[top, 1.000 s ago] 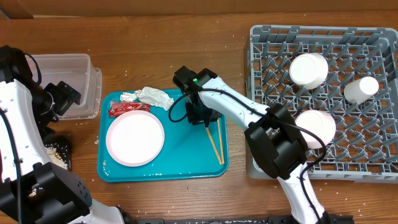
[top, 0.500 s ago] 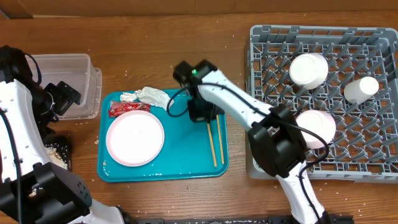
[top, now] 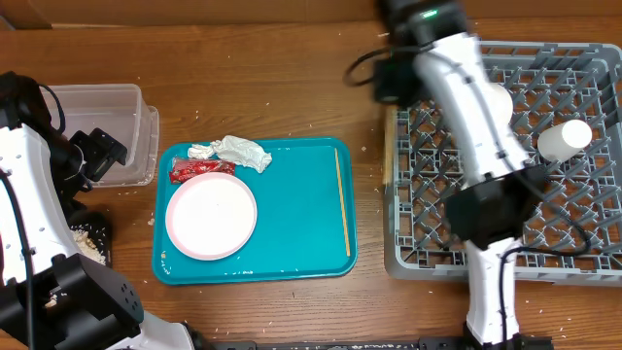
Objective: Sort waste into correct bins and load items into the dishwasher
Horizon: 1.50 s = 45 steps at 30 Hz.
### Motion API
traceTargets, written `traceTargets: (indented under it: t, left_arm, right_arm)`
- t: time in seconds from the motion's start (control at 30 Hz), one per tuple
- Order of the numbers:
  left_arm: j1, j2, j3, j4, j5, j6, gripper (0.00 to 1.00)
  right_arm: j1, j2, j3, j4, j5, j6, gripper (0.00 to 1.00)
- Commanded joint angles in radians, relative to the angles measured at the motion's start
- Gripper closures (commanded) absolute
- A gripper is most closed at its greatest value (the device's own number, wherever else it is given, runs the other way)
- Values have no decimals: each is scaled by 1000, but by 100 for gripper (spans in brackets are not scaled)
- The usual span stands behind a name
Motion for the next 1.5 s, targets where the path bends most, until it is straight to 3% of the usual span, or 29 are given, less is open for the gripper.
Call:
traceTargets:
  t: [0.0,0.2,0.5,0.63,0.73,1.17,1.37,1.47]
  left_arm:
    - [-2,6,-2,5,0,22,0]
    - [-2,6,-2,26,0,22,0]
    - [-2,6,-2,35,0,22,0]
    - [-2,6,-2,34,0,22,0]
    - [-2,6,-2,36,0,22,0]
    - [-2,6,-2,50,3,13,0]
    - [-2,6,-2,49,11,11,0]
    - [-2,6,-2,49,11,11,0]
  right_arm:
    - [-80,-18,18,-1,-47,-114,96]
    - [-148,-2,16,3,-112,-206,96]
    - [-140,-1,-100,119,-122,-200,91]
    - [-140,-1,-146,132,-125,-198,71]
    - [-139,-1,-150,119,-141,-198,62]
    - [-98,-103,-119,0,-354,-197,56]
    - [44,-131,-123,28,-343,-119,48]
    - [128,-129,-160,78,-273,-62,38]
